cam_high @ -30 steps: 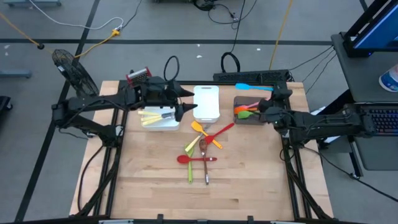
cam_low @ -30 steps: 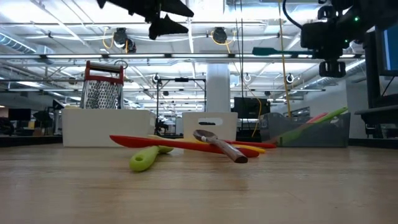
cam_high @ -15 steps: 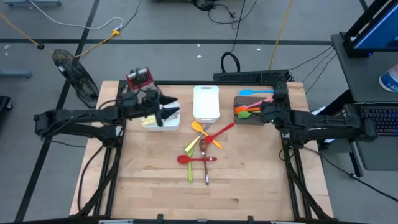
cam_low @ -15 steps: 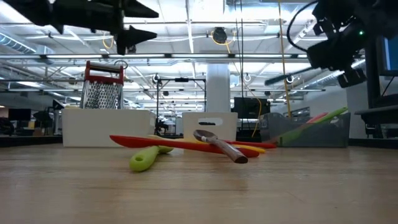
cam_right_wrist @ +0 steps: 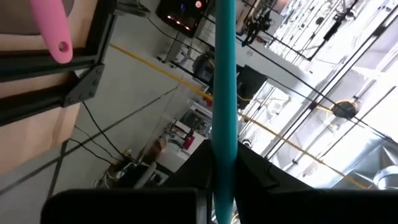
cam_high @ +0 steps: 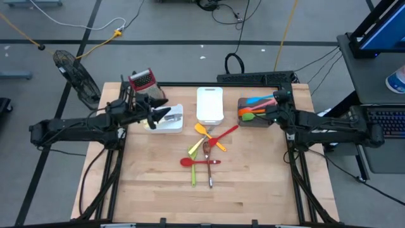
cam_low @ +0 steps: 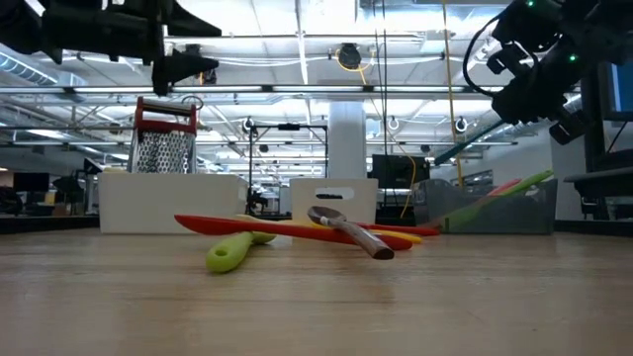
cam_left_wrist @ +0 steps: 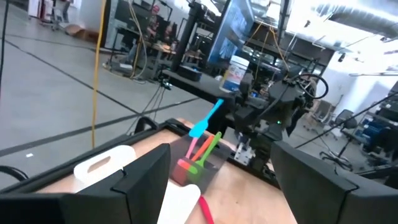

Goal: Pick & Place Kitchen Items
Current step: Put the blue spatula into the black bin

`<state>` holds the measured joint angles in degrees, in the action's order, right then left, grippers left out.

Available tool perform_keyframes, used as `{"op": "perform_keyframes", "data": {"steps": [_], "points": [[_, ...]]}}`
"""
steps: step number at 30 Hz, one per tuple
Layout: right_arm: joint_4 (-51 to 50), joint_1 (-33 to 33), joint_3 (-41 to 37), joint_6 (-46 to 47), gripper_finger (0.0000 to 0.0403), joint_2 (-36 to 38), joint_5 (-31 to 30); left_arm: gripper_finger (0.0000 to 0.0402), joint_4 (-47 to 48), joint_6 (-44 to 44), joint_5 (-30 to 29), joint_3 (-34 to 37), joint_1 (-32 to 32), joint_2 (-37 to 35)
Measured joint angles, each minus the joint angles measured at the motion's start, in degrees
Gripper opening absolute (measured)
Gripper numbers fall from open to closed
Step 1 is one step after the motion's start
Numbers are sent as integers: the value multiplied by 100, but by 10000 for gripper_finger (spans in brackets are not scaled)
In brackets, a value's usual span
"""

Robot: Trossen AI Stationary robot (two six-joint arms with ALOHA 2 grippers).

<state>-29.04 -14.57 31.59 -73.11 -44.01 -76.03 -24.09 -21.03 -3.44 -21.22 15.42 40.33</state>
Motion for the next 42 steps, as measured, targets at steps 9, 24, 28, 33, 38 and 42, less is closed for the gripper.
{"op": "perform_keyframes", "data": {"steps": [9, 24, 28, 33, 38, 42], "points": [[5, 0, 0, -312, 26, -409, 493, 285, -1, -115, 0, 111, 0, -35], [552, 2, 0, -396, 29, -1471, 1315, 285, -1, -124, 39, 111, -2, -35], [784, 2, 0, 82, 35, -1567, 1330, 285, 1, -98, 39, 111, 0, -35], [805, 2, 0, 800, 46, -1598, 1351, 285, 1, -95, 39, 111, 0, -35], [804, 2, 0, 858, 50, -1590, 1327, 285, 1, -74, 44, 111, 0, -35], [804, 2, 0, 711, 52, -1591, 1321, 285, 1, -71, 48, 111, -1, -35]]}}
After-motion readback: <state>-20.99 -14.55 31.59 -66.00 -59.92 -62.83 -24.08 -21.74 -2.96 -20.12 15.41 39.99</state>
